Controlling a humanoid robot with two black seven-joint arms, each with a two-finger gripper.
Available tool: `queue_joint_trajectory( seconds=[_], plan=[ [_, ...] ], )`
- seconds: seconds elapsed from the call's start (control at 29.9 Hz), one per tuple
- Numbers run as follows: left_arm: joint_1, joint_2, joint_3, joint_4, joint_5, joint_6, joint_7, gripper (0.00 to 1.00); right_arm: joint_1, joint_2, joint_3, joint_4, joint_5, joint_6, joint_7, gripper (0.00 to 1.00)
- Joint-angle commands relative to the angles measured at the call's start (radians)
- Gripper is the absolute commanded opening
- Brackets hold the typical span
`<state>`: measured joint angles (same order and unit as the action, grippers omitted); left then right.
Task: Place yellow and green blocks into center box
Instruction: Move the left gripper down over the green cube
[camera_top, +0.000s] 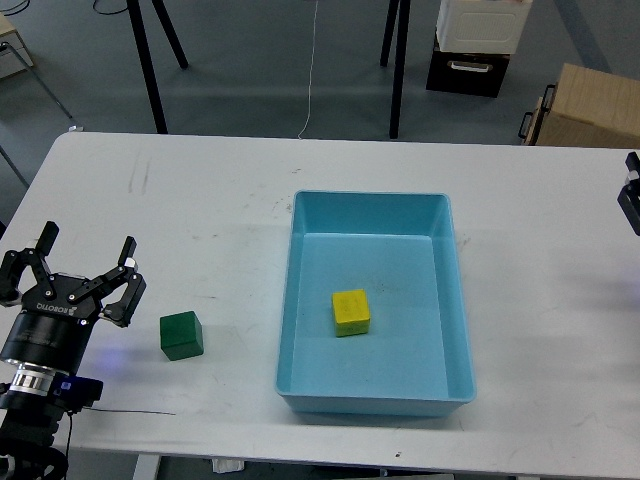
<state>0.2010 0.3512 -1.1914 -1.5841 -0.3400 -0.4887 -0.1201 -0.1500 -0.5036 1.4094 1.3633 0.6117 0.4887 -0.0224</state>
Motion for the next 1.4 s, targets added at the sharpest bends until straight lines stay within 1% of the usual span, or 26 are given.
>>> queue_joint_trajectory(
  seconds=[0.0, 0.07, 0.2, 0.37, 0.47, 0.53, 0.6, 0.63, 0.77, 0.87, 0.9, 0.97, 1.07, 1.14, 1.27, 1.37],
  plan=[
    [0.0, -0.001, -0.013, -0.005, -0.002, 0.0, -0.001, 1.0, -0.244, 0.08, 0.08, 0.16, -0.016, 0.0, -0.001, 0.96],
    [0.001, -0.005, -0.034, -0.007, -0.004, 0.0, -0.001, 1.0, -0.278, 0.114, 0.095, 0.174, -0.046, 0.0, 0.001, 0.96],
    [0.001, -0.003, -0.077, -0.008, -0.005, 0.0, -0.001, 1.0, -0.28, 0.12, 0.098, 0.163, -0.055, 0.0, 0.002, 0.96],
    [0.0, -0.003, -0.21, -0.011, -0.005, 0.0, -0.001, 1.0, -0.28, 0.117, 0.097, 0.158, -0.072, 0.0, 0.002, 0.96],
    [-0.012, -0.002, -0.348, 0.015, -0.002, 0.0, 0.017, 1.0, -0.287, 0.106, 0.097, 0.163, -0.073, 0.0, 0.004, 0.96],
    [-0.052, -0.001, -0.421, 0.112, -0.007, 0.0, 0.036, 1.0, -0.299, 0.097, 0.098, 0.166, -0.075, 0.0, 0.004, 0.96],
    [-0.133, -0.008, -0.418, 0.202, -0.007, 0.0, 0.072, 1.0, -0.307, 0.076, 0.102, 0.168, -0.075, 0.0, 0.004, 0.96],
    [-0.164, -0.008, -0.413, 0.213, -0.007, 0.0, 0.082, 1.0, -0.309, 0.074, 0.108, 0.168, -0.075, 0.0, 0.004, 0.96],
    [-0.23, 0.014, -0.427, 0.202, -0.01, 0.0, 0.073, 1.0, -0.306, 0.085, 0.12, 0.165, -0.075, 0.0, 0.004, 0.96],
    [-0.316, 0.147, -0.412, 0.194, -0.01, 0.0, 0.068, 1.0, -0.296, 0.094, 0.12, 0.166, -0.075, 0.0, 0.004, 0.96],
    [-0.339, 0.2, -0.39, 0.193, -0.001, 0.0, 0.063, 1.0, -0.295, 0.102, 0.12, 0.168, -0.076, 0.0, 0.004, 0.95],
    [-0.374, 0.314, -0.283, 0.182, 0.018, 0.0, 0.065, 1.0, -0.29, 0.12, 0.12, 0.171, -0.076, 0.0, 0.004, 0.95],
    [-0.49, 0.535, -0.051, 0.173, 0.088, 0.0, 0.063, 1.0, -0.266, 0.125, 0.125, 0.171, -0.076, 0.0, 0.004, 0.95],
    [-0.599, 0.627, 0.118, 0.173, 0.166, 0.0, 0.069, 1.0, -0.26, 0.125, 0.126, 0.171, -0.076, 0.0, 0.004, 0.95],
    [-0.799, 0.689, 0.353, 0.164, 0.369, 0.0, 0.082, 1.0, -0.24, 0.12, 0.132, 0.171, -0.076, 0.0, 0.004, 0.95],
    [-0.934, 0.722, 0.502, 0.099, 0.508, 0.0, 0.1, 1.0, -0.235, 0.114, 0.132, 0.171, -0.076, 0.0, 0.004, 0.95]
  ],
)
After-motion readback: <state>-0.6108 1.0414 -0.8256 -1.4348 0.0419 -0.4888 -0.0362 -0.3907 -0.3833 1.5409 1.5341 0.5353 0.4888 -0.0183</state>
